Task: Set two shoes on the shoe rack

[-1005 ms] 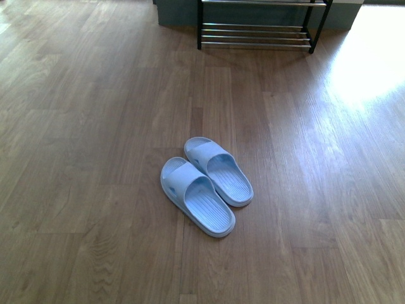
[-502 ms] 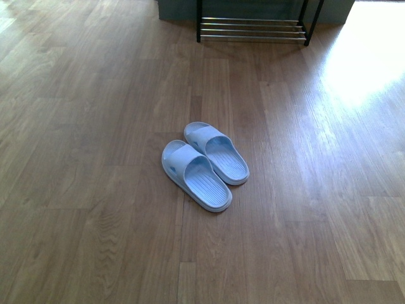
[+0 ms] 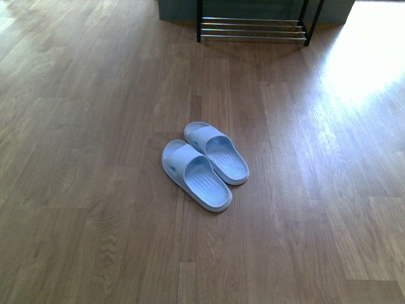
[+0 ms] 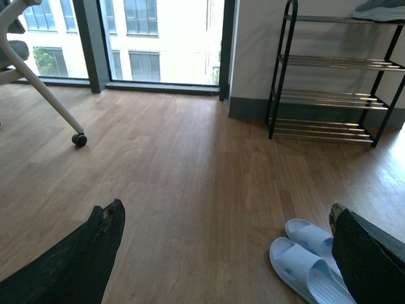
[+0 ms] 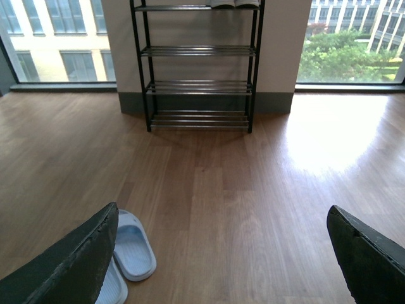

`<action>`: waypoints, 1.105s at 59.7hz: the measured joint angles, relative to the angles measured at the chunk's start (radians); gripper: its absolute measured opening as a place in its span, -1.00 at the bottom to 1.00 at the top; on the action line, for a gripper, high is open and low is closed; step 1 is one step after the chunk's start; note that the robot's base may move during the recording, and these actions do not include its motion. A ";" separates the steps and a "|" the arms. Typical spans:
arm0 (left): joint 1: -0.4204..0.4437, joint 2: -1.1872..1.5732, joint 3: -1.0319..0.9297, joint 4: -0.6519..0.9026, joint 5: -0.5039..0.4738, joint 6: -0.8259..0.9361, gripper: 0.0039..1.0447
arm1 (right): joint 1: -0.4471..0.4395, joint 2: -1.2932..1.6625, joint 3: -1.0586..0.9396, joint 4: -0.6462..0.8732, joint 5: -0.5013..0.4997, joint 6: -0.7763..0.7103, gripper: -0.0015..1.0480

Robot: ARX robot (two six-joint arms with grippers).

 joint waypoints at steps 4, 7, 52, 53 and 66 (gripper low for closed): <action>0.000 0.000 0.000 0.000 0.000 0.000 0.83 | 0.000 0.000 0.000 0.000 0.000 0.000 0.82; 0.000 0.000 0.000 0.000 0.000 0.000 0.83 | 0.000 0.000 0.000 0.000 0.000 0.000 0.82; 0.000 0.000 0.000 0.000 -0.003 0.000 0.83 | 0.000 0.000 0.000 0.000 -0.003 0.000 0.82; 0.000 0.000 0.000 0.000 -0.003 0.000 0.83 | 0.000 0.000 0.000 0.000 -0.003 0.000 0.82; 0.000 0.000 0.000 0.000 -0.001 0.000 0.83 | 0.000 0.000 0.000 0.000 0.000 0.000 0.82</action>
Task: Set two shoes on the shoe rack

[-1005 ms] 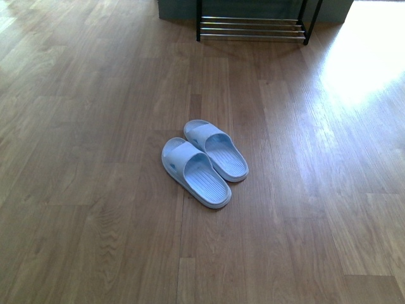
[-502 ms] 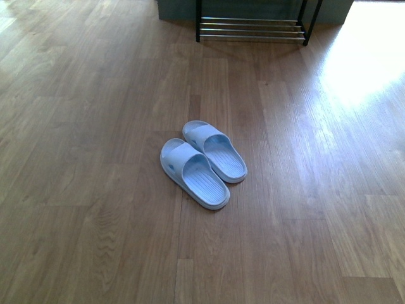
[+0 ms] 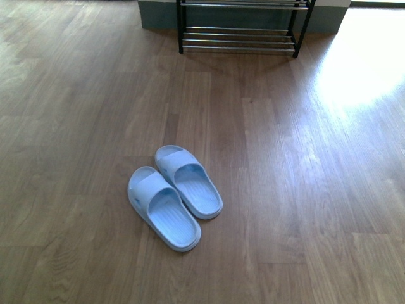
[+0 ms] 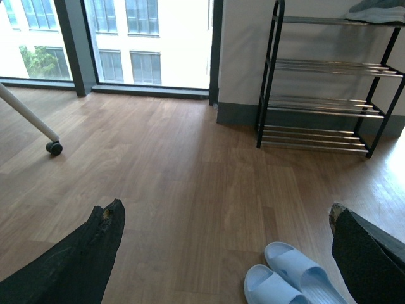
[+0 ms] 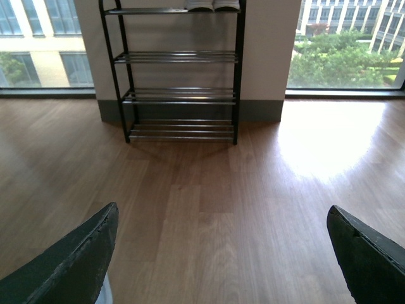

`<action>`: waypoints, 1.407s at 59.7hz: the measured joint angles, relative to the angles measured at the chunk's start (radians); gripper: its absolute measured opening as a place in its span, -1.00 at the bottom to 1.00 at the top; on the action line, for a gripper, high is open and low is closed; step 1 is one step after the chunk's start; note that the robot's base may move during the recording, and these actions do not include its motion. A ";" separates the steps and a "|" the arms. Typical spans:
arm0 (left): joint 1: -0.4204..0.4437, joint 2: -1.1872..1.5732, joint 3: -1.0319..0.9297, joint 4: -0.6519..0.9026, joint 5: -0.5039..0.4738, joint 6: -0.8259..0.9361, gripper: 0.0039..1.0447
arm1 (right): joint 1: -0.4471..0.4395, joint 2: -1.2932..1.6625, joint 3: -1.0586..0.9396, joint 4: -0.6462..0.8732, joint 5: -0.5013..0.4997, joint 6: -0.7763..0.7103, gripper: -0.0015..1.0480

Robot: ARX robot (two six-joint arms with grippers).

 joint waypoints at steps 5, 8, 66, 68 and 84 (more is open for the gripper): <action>0.000 0.000 0.000 0.000 0.001 0.000 0.83 | 0.000 0.000 0.000 0.000 0.004 0.000 0.82; 0.000 0.000 0.000 0.000 0.001 0.000 0.83 | 0.000 0.000 0.000 0.000 0.003 0.000 0.82; -0.400 2.295 0.844 0.016 -0.340 -0.474 0.83 | 0.000 0.001 0.000 0.000 0.000 0.000 0.82; -0.398 2.342 0.880 0.014 -0.339 -0.459 0.83 | 0.000 0.001 0.000 0.000 0.000 0.000 0.82; -0.397 2.565 1.081 0.013 -0.364 -0.361 0.83 | 0.000 0.001 0.000 0.000 0.000 0.000 0.82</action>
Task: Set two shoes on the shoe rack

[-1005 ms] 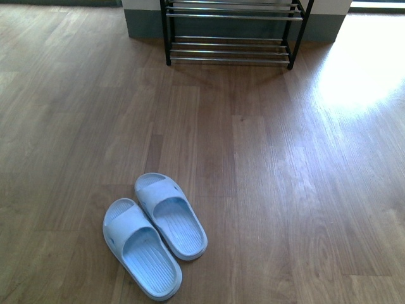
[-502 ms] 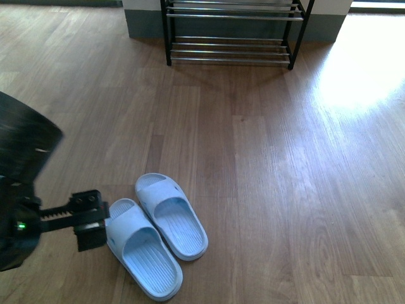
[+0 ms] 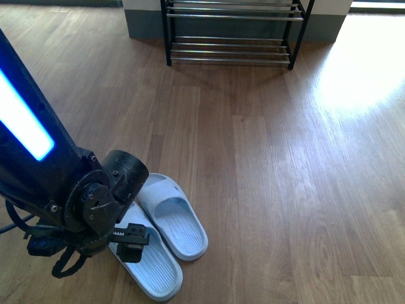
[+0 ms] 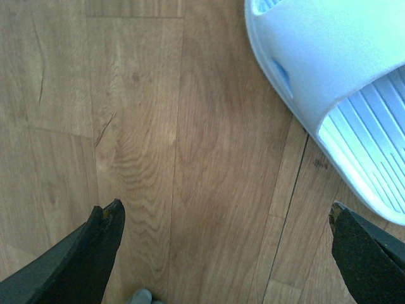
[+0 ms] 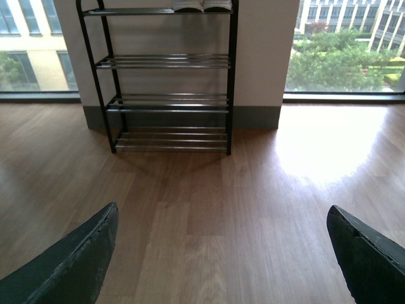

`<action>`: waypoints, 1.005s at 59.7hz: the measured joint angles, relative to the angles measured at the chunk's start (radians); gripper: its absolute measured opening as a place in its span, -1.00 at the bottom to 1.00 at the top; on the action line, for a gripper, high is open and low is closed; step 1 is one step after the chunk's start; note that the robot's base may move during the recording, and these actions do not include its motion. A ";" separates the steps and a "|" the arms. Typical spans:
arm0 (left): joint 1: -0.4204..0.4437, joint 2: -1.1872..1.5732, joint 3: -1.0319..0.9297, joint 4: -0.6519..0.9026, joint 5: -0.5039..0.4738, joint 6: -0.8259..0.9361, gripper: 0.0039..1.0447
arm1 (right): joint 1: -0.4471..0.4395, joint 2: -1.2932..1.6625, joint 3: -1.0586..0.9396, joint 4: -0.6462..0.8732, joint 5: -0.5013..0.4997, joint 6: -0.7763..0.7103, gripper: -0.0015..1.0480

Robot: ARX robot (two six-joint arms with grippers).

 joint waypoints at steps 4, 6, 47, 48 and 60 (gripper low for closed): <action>0.000 0.040 0.037 -0.003 -0.002 0.016 0.83 | 0.000 0.000 0.000 0.000 0.000 0.000 0.82; 0.000 0.059 0.053 0.003 0.002 0.018 0.83 | 0.000 0.000 0.000 0.000 0.000 0.000 0.82; -0.022 0.301 0.294 -0.010 -0.028 0.103 0.83 | 0.000 0.000 0.000 0.000 0.000 0.000 0.82; -0.020 0.303 0.294 -0.004 -0.029 0.107 0.83 | 0.000 0.000 0.000 0.000 0.000 0.000 0.82; -0.005 0.327 0.296 0.022 -0.084 0.151 0.46 | 0.000 0.000 0.000 0.000 0.000 0.000 0.82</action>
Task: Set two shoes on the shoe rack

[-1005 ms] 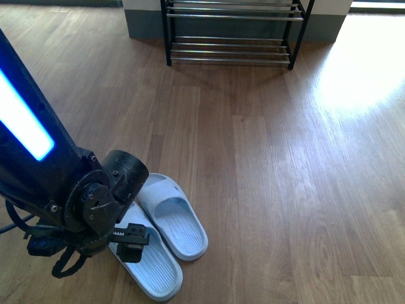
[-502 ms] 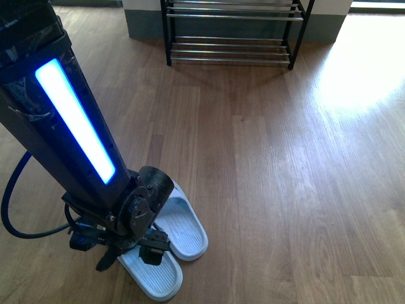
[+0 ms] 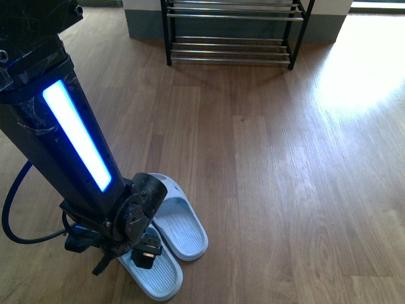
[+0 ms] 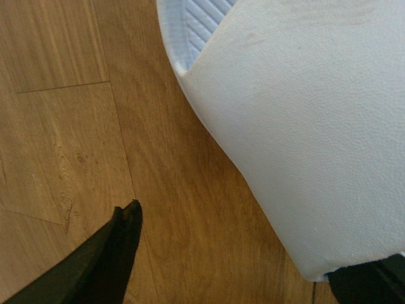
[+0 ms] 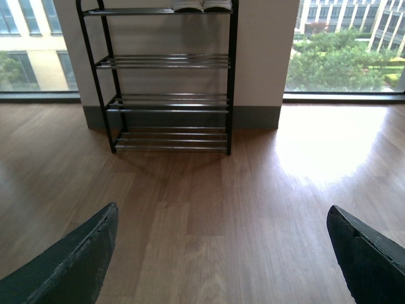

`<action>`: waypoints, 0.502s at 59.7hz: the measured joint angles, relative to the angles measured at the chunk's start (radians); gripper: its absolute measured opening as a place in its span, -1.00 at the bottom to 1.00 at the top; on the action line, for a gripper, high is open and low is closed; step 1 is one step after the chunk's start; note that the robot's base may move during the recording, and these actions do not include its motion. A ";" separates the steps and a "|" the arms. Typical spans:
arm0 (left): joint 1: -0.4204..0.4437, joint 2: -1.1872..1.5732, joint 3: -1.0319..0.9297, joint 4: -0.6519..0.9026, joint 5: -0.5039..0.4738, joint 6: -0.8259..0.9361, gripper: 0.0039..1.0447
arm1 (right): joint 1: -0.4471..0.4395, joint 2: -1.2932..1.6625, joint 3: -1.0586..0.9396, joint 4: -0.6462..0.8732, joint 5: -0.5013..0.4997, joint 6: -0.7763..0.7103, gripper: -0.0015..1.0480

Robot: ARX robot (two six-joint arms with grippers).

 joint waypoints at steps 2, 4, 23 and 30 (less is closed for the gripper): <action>0.002 0.004 0.002 0.004 -0.005 0.008 0.36 | 0.000 0.000 0.000 0.000 0.000 0.000 0.82; 0.008 0.007 0.005 0.006 -0.016 0.014 0.22 | 0.000 0.000 0.000 0.000 0.000 0.000 0.82; 0.028 0.010 -0.007 0.032 -0.059 0.047 -0.98 | 0.000 0.000 0.000 0.000 0.000 0.000 0.82; 0.034 -0.006 -0.042 0.034 -0.060 0.042 -0.98 | 0.000 0.000 0.000 0.000 0.000 0.000 0.82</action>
